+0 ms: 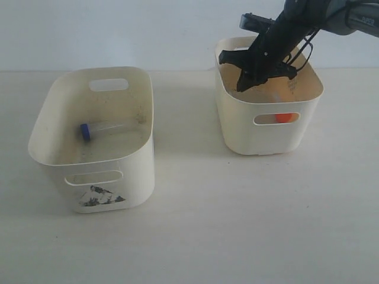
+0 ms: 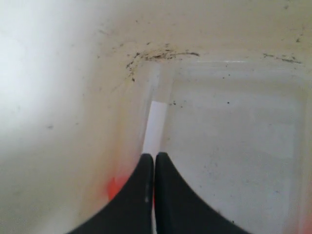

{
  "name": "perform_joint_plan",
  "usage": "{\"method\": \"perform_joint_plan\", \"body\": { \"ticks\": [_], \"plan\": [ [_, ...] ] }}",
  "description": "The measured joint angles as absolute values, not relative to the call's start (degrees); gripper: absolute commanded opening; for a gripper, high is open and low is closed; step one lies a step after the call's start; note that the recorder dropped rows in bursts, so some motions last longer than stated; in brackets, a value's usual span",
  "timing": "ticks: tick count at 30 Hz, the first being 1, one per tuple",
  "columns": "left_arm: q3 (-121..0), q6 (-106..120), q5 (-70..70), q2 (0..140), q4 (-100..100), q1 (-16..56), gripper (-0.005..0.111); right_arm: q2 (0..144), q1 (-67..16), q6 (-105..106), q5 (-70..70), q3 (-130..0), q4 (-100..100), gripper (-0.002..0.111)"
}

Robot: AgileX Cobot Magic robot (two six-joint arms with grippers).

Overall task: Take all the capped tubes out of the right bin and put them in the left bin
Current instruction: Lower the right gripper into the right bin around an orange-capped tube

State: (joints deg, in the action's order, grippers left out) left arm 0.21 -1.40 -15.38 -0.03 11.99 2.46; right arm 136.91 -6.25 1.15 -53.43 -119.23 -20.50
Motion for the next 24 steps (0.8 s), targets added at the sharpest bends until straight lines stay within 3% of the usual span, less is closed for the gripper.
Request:
{"method": "perform_joint_plan", "body": {
  "ticks": [3, 5, 8, 10, 24],
  "plan": [
    [0.2, -1.4, -15.4, 0.0, 12.0, 2.5, 0.004, 137.0, -6.2, 0.4, -53.1, -119.2, -20.6, 0.007],
    [0.2, -1.4, -15.4, 0.0, 12.0, 2.5, 0.004, 137.3, -6.2, 0.0, -53.3, -119.2, -20.6, 0.028],
    [0.2, -1.4, -15.4, 0.0, 12.0, 2.5, 0.004, 139.0, -6.2, -0.3, -54.2, -119.3, -21.0, 0.087],
    [0.2, -1.4, -15.4, 0.0, 12.0, 2.5, 0.004, 139.4, -6.1, -1.0, -54.4, -119.3, -21.4, 0.105],
    [0.2, -1.4, -15.4, 0.0, 12.0, 2.5, 0.004, 139.4, -5.7, -1.5, -52.8, -119.3, -22.8, 0.105]
  ]
}}
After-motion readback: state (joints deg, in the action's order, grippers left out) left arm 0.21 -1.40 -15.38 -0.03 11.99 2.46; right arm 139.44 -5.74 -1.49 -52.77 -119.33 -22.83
